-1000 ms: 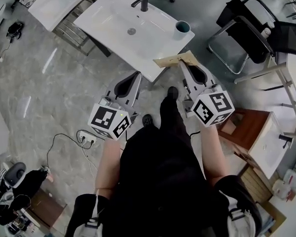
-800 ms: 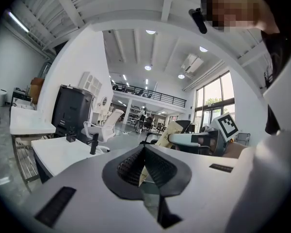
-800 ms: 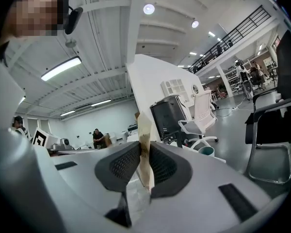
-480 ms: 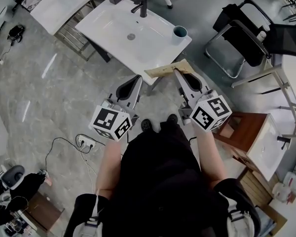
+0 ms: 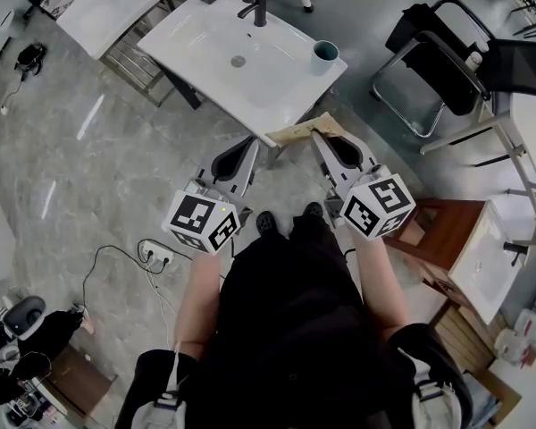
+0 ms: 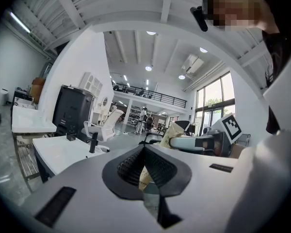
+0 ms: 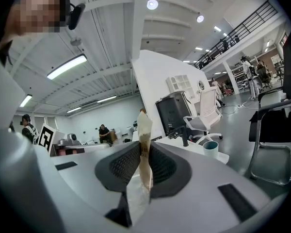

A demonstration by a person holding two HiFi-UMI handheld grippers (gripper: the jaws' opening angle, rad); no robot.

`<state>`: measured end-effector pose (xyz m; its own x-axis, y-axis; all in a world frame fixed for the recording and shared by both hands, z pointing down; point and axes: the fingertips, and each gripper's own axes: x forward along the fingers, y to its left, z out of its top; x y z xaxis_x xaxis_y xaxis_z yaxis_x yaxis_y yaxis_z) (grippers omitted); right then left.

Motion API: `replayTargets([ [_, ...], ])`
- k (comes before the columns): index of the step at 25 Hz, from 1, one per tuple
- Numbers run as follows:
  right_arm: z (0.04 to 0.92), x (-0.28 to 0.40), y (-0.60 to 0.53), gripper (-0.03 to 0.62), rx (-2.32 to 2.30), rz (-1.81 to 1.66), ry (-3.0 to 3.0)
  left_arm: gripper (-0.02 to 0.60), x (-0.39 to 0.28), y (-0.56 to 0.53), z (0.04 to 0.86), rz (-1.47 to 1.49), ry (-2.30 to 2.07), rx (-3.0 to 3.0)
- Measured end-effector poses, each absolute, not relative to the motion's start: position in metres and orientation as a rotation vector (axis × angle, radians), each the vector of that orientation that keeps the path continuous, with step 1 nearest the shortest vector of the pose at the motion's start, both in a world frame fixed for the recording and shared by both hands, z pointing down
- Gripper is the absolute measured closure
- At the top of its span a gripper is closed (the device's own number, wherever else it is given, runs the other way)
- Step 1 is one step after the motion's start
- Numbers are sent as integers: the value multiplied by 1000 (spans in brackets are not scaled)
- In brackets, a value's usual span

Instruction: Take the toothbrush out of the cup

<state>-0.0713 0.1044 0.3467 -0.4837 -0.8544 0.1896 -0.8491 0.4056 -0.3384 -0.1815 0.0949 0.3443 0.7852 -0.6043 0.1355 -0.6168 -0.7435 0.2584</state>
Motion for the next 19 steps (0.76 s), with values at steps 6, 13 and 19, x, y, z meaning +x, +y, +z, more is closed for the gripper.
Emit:
replayTargets([
  [6,343,-73,113,519,-1585,-595,2626,566,-180,105,339,60,-938,2706],
  [13,338,-77,118,519,-1579,-565,2630,566,-184,109,337,62,-941,2710],
  [19,328,-80,126,525,-1558,-534,2636,566,-186,114,338,60,-947,2710],
])
